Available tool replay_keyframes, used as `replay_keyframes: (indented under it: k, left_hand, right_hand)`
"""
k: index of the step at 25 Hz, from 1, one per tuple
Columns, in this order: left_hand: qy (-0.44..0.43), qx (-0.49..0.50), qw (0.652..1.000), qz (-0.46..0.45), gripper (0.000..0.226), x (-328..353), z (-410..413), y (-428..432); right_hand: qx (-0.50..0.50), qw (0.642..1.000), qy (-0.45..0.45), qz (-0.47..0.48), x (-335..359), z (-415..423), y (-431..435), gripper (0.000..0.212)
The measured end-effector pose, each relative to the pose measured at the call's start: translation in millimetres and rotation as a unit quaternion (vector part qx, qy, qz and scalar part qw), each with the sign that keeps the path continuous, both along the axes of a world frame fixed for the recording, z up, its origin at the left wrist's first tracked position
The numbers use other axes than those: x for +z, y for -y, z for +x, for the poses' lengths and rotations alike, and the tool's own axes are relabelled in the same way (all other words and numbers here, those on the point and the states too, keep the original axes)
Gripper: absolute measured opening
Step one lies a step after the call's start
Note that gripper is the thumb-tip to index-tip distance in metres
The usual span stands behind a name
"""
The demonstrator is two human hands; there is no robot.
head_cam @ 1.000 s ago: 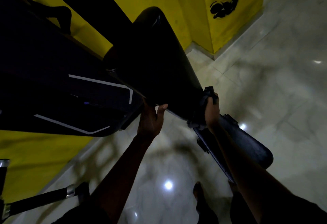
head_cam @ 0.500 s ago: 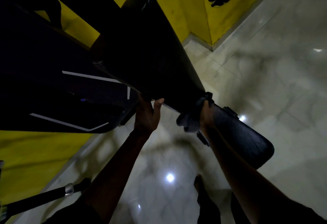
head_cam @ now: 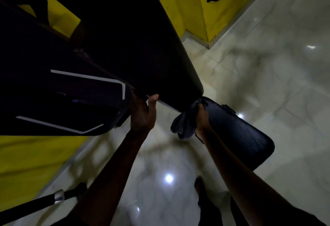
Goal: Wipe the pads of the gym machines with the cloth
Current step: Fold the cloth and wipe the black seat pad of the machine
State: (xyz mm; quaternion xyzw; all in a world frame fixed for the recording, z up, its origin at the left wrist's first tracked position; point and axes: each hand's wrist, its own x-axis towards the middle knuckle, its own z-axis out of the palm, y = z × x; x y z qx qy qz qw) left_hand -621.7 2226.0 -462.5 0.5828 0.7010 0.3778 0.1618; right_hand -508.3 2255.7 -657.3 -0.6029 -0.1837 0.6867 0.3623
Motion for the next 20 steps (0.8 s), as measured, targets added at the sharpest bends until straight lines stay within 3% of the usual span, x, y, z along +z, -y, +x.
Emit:
replay_keyframes:
  k: [3,4,7,9,10,13,17,20]
  left_hand:
    - [-0.050,-0.037,0.998,-0.020,0.058,13,-5,3]
    - [-0.063,-0.045,0.997,-0.028,0.054,17,-12,3]
    - [-0.100,-0.074,0.991,-0.052,0.084,32,-31,0]
    - [-0.102,-0.053,0.993,0.027,0.050,48,-37,0]
    - [-0.092,-0.053,0.992,0.063,0.045,56,-37,-2]
    - [-0.071,-0.104,0.984,0.122,0.061,74,-41,-10]
    - [-0.062,-0.184,0.975,0.104,0.084,85,-68,-21]
    - [-0.079,-0.224,0.958,0.162,0.065,99,-78,-21]
  right_hand:
    - [-0.057,0.996,0.015,0.071,17,-8,14,0.037]
    - [-0.058,0.993,0.037,0.092,28,-10,19,0.038]
    - [-0.032,0.985,0.077,0.151,60,-11,43,0.037]
    - [-0.023,0.970,0.127,0.206,85,-16,57,0.046]
    - [-0.023,0.963,0.144,0.226,99,-19,63,0.048]
    - [-0.050,0.954,0.150,0.255,136,-34,70,0.062]
    - [-0.153,0.877,0.253,0.379,171,-50,65,0.054]
    - [-0.195,0.815,0.302,0.454,192,-61,51,0.049]
